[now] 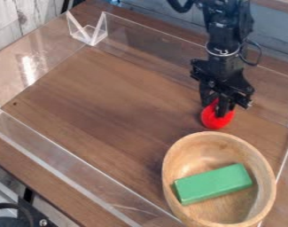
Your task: Move the red object to the right side of the table
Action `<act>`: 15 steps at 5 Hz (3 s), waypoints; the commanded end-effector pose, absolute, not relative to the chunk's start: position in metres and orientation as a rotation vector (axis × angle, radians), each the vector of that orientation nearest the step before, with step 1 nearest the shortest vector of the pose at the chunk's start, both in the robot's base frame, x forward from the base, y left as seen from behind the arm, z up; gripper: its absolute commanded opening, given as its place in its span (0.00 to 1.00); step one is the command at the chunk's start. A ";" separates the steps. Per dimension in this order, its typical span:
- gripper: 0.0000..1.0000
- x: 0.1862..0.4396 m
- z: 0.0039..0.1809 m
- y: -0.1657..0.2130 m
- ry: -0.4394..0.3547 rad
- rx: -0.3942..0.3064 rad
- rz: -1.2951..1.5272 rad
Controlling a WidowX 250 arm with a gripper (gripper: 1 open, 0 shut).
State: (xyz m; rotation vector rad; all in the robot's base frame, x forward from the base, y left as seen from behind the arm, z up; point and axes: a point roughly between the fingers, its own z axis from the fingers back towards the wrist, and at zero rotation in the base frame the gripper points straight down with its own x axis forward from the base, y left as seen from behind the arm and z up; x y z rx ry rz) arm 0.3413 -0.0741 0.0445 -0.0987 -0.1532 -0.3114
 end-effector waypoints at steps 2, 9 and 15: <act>1.00 0.349 0.060 -0.093 -0.208 -0.090 -0.329; 1.00 0.344 0.126 -0.013 -0.300 -0.027 -0.041; 1.00 0.346 0.113 -0.035 -0.282 -0.086 -0.042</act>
